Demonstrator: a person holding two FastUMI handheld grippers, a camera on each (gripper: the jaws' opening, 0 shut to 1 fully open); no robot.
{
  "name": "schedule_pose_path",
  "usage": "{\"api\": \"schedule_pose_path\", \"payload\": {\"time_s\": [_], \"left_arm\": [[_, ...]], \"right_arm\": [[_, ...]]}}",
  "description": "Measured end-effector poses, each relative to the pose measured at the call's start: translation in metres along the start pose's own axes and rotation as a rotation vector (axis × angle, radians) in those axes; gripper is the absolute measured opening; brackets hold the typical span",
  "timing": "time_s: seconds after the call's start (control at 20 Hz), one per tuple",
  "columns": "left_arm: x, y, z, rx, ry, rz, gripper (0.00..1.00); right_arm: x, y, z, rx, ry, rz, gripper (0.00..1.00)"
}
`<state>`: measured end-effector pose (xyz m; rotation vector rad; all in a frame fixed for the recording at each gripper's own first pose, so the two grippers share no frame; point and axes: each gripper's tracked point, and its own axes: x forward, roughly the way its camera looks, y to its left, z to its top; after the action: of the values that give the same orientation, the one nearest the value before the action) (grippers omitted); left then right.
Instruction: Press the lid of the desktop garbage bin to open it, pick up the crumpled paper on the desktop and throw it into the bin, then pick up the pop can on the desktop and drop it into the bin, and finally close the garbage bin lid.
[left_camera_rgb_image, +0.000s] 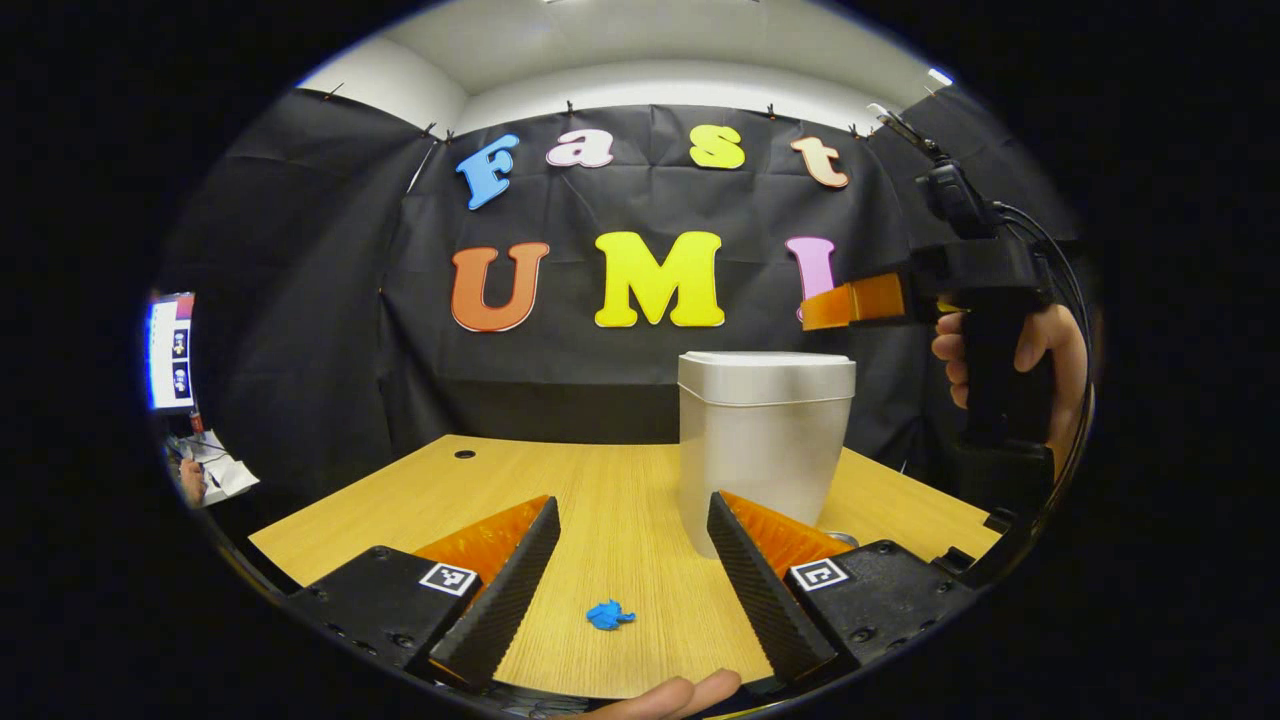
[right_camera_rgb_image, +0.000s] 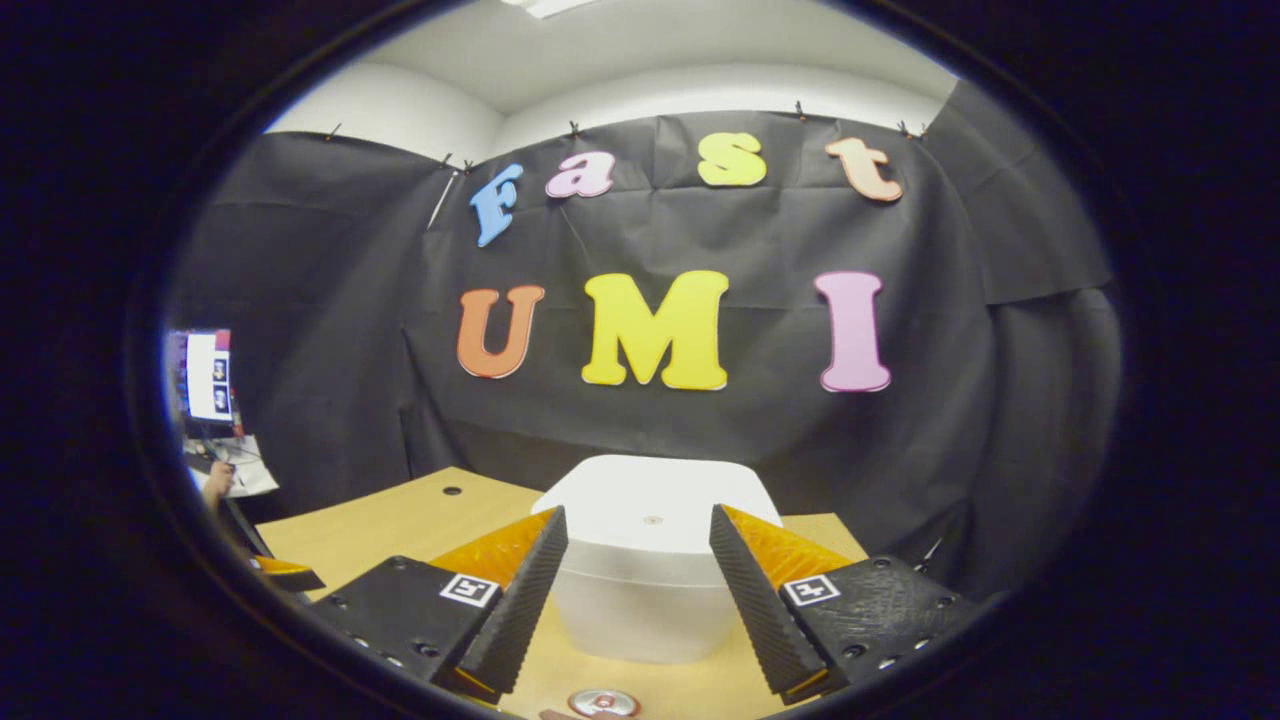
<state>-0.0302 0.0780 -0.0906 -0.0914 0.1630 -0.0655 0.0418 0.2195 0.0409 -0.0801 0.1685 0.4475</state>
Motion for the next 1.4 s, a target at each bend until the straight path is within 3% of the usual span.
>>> {"api": "schedule_pose_path", "payload": {"time_s": [0.1, 0.3, 0.35, 0.4, 0.45, 0.55, 0.65, 0.95, 1.2, 1.4], "left_arm": [[-0.001, 0.0, 0.005, 0.0, -0.017, -0.003, 0.98], [-0.004, -0.004, 0.005, 0.011, -0.022, -0.023, 0.98], [-0.004, -0.004, 0.006, 0.014, -0.027, -0.026, 0.98], [-0.004, -0.004, 0.007, 0.018, -0.031, -0.03, 0.98], [-0.004, -0.005, 0.007, 0.024, -0.032, -0.031, 0.98], [-0.004, -0.003, 0.005, 0.028, -0.029, -0.025, 0.98], [-0.003, -0.002, 0.003, 0.024, -0.021, -0.023, 0.98], [0.0, -0.005, -0.003, 0.044, 0.001, -0.018, 0.98], [0.0, -0.005, -0.004, 0.044, 0.008, -0.021, 0.98], [0.0, -0.005, -0.006, 0.036, 0.01, -0.023, 0.98]], "right_arm": [[0.025, -0.01, 0.003, 0.019, 0.053, -0.026, 0.9], [0.051, -0.033, -0.002, 0.07, 0.151, -0.109, 0.74], [0.049, -0.029, -0.004, 0.092, 0.166, -0.098, 0.45], [0.049, -0.022, -0.005, 0.11, 0.175, -0.062, 0.35], [0.051, -0.018, -0.01, 0.112, 0.18, -0.053, 0.32], [0.044, -0.026, -0.008, 0.105, 0.19, -0.071, 0.03], [0.049, -0.011, -0.017, 0.117, 0.216, -0.011, 0.0], [0.052, -0.015, -0.024, 0.024, 0.219, -0.053, 0.0], [0.055, -0.014, -0.037, 0.025, 0.25, -0.045, 0.0], [0.031, -0.011, -0.043, -0.014, 0.293, -0.027, 0.01]]}}
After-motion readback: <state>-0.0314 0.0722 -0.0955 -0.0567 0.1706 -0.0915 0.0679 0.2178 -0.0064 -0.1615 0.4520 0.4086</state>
